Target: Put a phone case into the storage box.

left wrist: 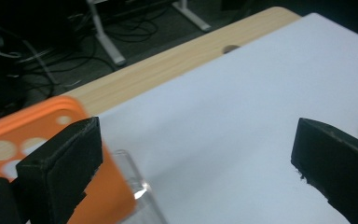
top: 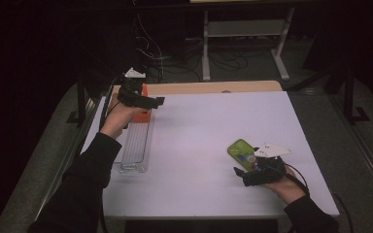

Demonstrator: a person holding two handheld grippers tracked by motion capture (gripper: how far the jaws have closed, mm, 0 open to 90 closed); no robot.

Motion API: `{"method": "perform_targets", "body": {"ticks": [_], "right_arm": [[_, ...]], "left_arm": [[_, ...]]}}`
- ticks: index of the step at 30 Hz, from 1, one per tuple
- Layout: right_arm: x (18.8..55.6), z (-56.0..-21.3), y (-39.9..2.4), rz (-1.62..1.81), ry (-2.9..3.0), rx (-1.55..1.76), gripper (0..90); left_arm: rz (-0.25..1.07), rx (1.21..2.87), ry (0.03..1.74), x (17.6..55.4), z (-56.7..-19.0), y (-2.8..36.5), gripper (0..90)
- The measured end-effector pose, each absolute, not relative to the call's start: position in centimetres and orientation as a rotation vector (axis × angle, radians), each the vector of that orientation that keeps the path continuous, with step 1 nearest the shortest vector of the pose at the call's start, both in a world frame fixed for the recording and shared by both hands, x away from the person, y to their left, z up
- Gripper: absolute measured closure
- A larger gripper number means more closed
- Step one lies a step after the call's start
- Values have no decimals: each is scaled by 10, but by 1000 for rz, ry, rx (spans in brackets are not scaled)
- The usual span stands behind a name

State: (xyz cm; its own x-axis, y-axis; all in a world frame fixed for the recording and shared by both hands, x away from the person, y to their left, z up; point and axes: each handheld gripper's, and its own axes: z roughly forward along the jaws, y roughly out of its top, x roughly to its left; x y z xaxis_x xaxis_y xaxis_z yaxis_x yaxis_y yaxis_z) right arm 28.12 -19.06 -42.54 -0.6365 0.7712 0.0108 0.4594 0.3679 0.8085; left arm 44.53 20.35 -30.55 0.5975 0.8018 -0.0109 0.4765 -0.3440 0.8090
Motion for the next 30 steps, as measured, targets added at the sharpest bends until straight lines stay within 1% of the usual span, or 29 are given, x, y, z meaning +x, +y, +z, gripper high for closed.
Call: {"method": "perform_targets", "body": {"ticks": [3, 10, 19, 25, 30], "right_arm": [[281, -425, -191, 1160, 2262, 1072, 0], [279, -423, -192, 1163, 2256, 1070, 0], [283, -425, -189, 1163, 2273, 1077, 0], [283, -423, -189, 1173, 2272, 1069, 0], [282, -422, -189, 1175, 2277, 1077, 0]], "left_arm": [[483, 2010, 982, 436, -308, 196, 17], [393, 2048, 894, 416, -315, 177, 17], [321, 2072, 796, 389, -325, 163, 17], [286, 2066, 769, 370, -339, 157, 17], [318, 2112, 719, 352, -354, 149, 17]]}}
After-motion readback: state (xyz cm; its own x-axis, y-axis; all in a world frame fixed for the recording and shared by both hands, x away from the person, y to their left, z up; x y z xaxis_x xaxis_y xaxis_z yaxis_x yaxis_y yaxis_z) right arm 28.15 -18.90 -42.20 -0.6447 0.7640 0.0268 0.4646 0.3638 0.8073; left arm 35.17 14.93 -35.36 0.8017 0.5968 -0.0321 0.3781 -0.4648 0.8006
